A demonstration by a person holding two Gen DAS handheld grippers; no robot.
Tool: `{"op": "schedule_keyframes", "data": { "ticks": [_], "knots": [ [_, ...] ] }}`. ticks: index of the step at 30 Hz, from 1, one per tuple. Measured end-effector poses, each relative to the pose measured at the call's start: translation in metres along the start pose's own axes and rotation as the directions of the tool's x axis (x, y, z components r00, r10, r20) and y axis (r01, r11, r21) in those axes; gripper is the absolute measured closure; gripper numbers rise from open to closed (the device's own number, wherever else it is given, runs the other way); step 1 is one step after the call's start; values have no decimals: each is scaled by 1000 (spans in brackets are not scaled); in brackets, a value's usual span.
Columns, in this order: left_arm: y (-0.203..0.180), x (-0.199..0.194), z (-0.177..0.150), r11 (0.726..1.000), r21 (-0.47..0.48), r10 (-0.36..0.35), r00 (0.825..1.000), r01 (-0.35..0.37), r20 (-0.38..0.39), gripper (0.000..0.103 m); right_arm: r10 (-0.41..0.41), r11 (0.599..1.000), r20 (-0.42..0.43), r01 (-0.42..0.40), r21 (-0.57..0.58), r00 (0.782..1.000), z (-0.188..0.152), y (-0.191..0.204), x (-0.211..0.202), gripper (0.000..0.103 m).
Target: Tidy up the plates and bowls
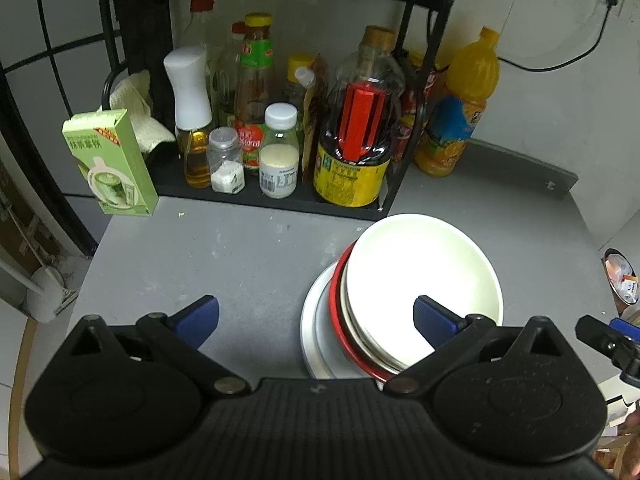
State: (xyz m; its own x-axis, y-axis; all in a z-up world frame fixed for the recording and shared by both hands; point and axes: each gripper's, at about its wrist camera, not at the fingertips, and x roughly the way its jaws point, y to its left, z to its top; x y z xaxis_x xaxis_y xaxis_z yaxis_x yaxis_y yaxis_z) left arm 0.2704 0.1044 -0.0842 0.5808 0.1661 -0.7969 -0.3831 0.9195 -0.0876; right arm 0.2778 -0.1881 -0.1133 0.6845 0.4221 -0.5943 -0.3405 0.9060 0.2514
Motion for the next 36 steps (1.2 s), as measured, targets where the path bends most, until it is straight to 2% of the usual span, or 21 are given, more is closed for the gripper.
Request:
{"op": "schedule_keyframes", "data": {
  "ticks": [10,18,24,36],
  "knots": [
    [-16,-46,-22,999,43,-20,998,17,60,1,-12,1000,46,13,-1,999,-16,-6,-60,0],
    [-22,-103,-73,999,39,-21,996,18,84,1,-33,999,77,32,4,996,-47,-4,-121,0],
    [-19,-149,-113,997,63,-48,993,42,108,1,-69,998,99,69,11,993,-75,6,-159,0],
    [-24,-208,-163,993,96,-81,984,66,159,1,-107,994,141,110,-17,984,-105,21,-217,0]
  ]
}}
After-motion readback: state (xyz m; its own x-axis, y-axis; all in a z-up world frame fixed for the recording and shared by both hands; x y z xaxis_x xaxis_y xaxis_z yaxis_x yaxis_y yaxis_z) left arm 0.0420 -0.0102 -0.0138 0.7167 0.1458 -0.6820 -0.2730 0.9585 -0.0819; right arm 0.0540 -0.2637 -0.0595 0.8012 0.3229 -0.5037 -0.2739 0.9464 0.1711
